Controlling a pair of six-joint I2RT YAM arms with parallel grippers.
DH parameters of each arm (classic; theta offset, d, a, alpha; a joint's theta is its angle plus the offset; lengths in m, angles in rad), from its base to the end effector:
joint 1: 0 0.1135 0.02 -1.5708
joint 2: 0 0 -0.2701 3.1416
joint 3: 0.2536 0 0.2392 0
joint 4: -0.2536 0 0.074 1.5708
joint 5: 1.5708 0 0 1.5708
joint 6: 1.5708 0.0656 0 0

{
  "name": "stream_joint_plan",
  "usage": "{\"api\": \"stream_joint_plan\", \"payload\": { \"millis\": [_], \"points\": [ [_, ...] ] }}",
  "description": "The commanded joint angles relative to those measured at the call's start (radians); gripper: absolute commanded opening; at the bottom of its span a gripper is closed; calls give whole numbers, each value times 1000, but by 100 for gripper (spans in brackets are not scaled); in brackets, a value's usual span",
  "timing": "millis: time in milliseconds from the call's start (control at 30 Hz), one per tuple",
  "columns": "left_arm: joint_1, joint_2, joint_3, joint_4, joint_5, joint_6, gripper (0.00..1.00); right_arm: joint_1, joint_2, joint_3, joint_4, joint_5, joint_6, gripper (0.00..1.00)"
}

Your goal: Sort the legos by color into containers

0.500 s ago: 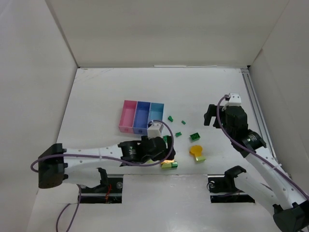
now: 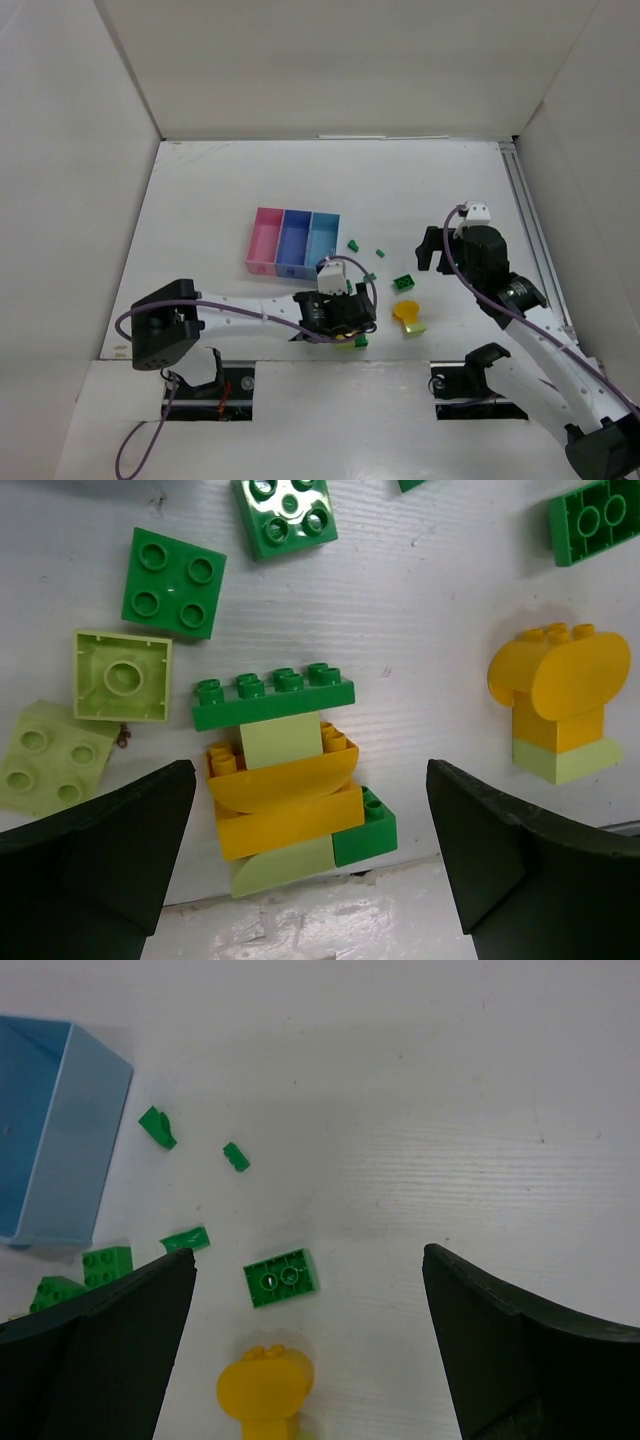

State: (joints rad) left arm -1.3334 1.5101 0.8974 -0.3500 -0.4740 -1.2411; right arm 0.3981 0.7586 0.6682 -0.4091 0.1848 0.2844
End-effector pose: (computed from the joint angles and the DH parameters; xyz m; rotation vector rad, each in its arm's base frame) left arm 0.1004 -0.2876 0.1904 -0.0729 2.4722 -0.5763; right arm 0.1720 0.0593 0.2718 -0.0039 2.0690 0.2300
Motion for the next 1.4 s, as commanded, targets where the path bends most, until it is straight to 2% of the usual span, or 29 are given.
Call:
{"api": "stream_joint_plan", "payload": {
  "millis": [0, 267, 567, 733, 900, 1167, 1367],
  "points": [
    [-3, 13, 14, -72, -47, -112, 100, -8, -12, -7, 38, -28, 2, 100],
    [-3, 45, 23, -115, -92, -188, 97, -8, -21, -7, 29, -28, 2, 100],
    [-12, 102, 32, -73, -103, -162, 95, -8, -21, -16, 29, -28, -7, 100],
    [-12, 111, 32, -40, -103, -162, 87, -8, -12, -25, 39, -28, -7, 100],
    [-12, 121, 32, -6, -103, -149, 85, -8, -2, -25, 39, -28, -7, 100],
    [-12, 162, 32, -6, -32, -150, 89, -8, 16, -35, 49, -28, -7, 100],
    [-12, 180, 43, -55, -23, -182, 83, -8, 34, -44, 58, -19, -7, 100]
  ]
}}
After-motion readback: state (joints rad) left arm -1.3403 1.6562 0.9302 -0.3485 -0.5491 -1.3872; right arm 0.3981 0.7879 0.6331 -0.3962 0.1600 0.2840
